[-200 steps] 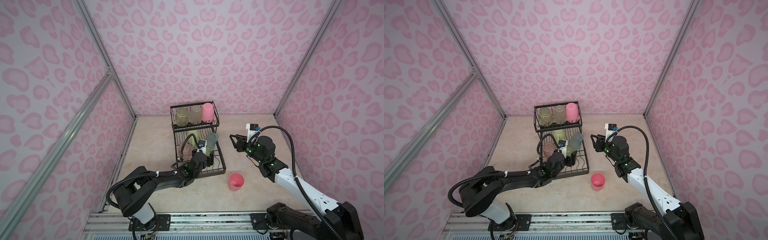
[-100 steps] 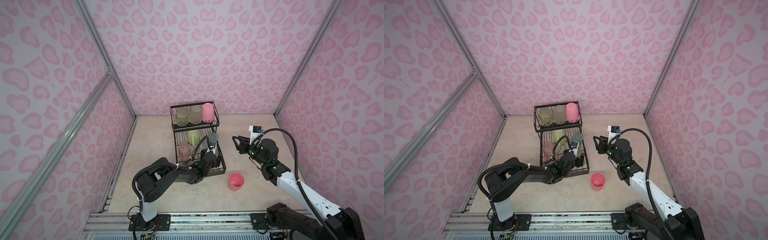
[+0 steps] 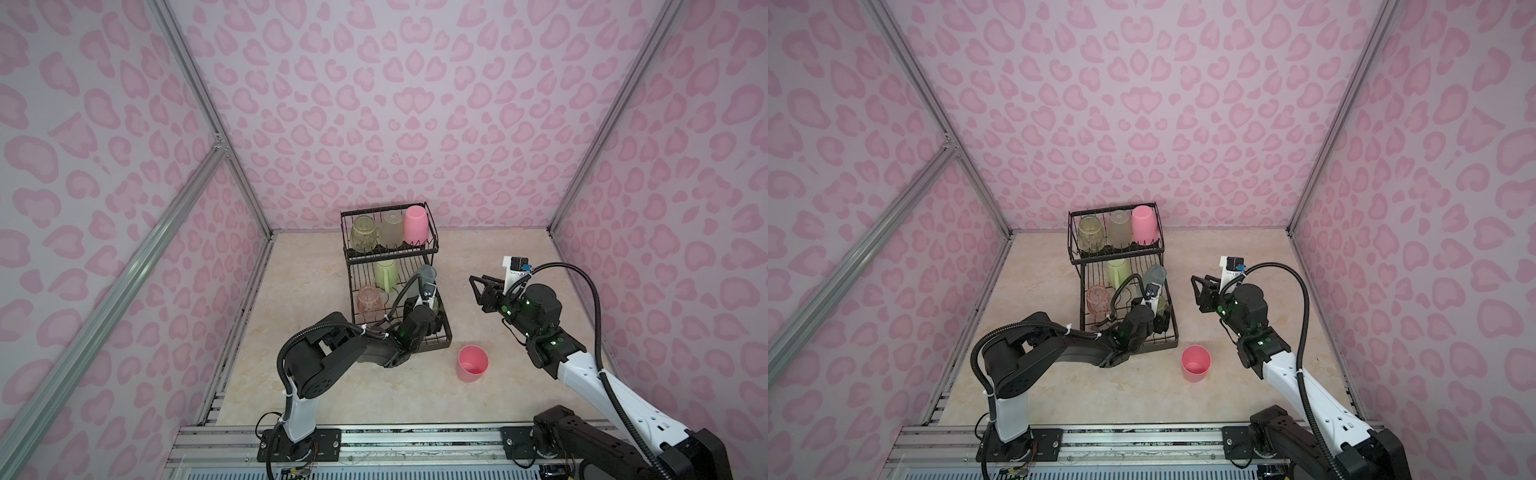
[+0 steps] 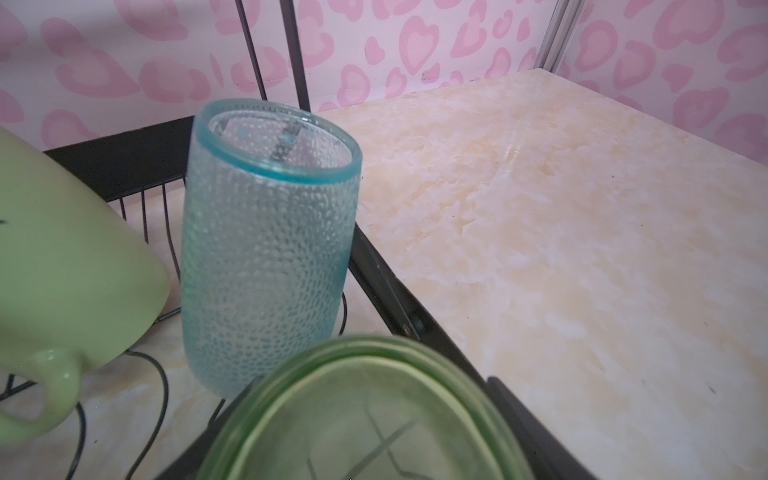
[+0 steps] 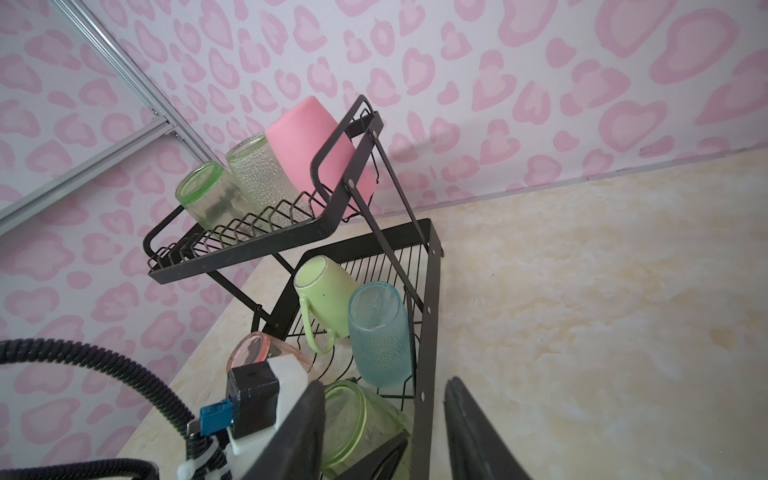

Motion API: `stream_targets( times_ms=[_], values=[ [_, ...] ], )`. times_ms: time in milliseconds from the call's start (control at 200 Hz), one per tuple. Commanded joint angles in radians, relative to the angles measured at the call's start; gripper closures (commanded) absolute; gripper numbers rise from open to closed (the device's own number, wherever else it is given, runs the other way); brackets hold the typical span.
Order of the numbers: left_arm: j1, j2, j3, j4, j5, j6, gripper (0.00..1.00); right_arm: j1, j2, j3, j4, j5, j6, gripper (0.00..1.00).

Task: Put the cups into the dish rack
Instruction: 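Lower the green glass into the rack with the left while the right nears the cup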

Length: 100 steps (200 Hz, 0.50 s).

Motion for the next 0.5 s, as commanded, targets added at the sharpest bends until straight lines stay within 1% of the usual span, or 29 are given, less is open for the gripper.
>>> stream_targets(
  times_ms=[0, 130, 300, 495],
  values=[
    [-0.001, 0.001, 0.001, -0.021, -0.007, -0.002, 0.26, -0.001, -0.004, 0.009, -0.079, 0.038, -0.020, 0.53],
    [-0.001, -0.013, -0.011, -0.018, -0.019, -0.003, 0.15, -0.002, -0.020, 0.009, -0.125, 0.049, -0.021, 0.52],
    [-0.001, -0.037, -0.031, -0.015, -0.037, -0.003, 0.08, 0.000, -0.044, 0.000, -0.170, 0.073, -0.030, 0.50],
    [-0.001, -0.076, -0.059, -0.009, -0.058, 0.001, 0.02, 0.000, -0.030, 0.021, -0.207, 0.083, -0.037, 0.46]
  ],
)
